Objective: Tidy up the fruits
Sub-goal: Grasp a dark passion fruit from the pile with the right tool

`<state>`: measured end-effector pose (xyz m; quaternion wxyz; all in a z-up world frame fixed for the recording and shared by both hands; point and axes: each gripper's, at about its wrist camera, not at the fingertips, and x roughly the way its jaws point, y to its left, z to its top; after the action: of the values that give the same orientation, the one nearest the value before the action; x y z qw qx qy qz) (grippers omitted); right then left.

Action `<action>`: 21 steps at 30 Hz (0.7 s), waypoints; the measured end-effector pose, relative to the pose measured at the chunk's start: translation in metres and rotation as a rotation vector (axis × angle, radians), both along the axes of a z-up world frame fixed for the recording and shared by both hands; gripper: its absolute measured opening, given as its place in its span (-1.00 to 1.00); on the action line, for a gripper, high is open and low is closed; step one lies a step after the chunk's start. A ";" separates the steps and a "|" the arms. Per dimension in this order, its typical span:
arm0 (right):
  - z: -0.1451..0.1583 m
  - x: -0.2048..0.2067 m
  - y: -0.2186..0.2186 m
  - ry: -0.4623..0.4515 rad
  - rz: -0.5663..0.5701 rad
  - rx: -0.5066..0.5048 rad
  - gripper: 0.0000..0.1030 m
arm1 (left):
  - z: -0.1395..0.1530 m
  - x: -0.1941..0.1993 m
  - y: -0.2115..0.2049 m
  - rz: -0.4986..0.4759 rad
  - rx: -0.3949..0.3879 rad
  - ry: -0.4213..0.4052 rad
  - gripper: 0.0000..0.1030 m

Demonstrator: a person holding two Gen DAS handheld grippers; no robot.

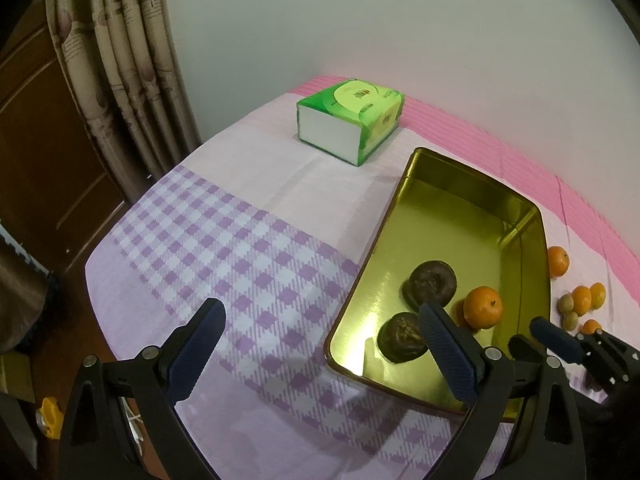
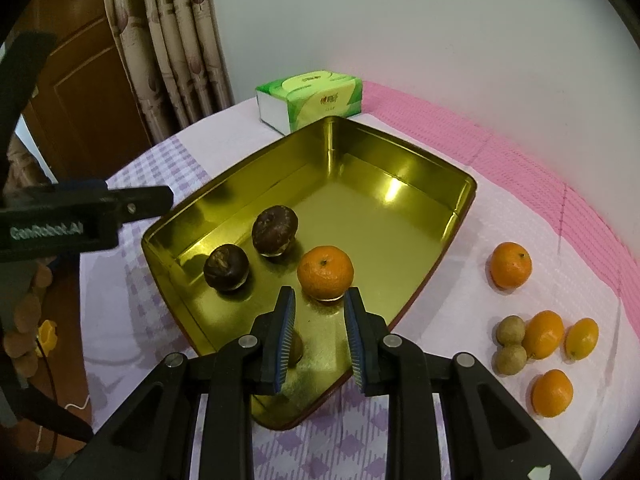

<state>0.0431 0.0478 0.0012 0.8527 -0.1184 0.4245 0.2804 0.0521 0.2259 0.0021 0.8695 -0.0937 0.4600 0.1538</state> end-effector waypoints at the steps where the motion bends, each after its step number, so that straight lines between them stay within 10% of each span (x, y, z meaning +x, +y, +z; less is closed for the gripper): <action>1: 0.002 -0.001 -0.001 -0.002 -0.003 0.005 -0.54 | 0.000 0.000 -0.001 -0.004 0.002 -0.001 0.88; 21: 0.020 -0.039 -0.177 -0.022 -0.319 -0.045 -0.48 | 0.000 -0.001 -0.011 -0.041 0.026 0.001 0.88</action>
<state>0.0037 -0.1292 0.0215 0.8881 -0.0718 0.4349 0.1307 0.0512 0.2151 0.0024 0.8734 -0.0729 0.4600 0.1419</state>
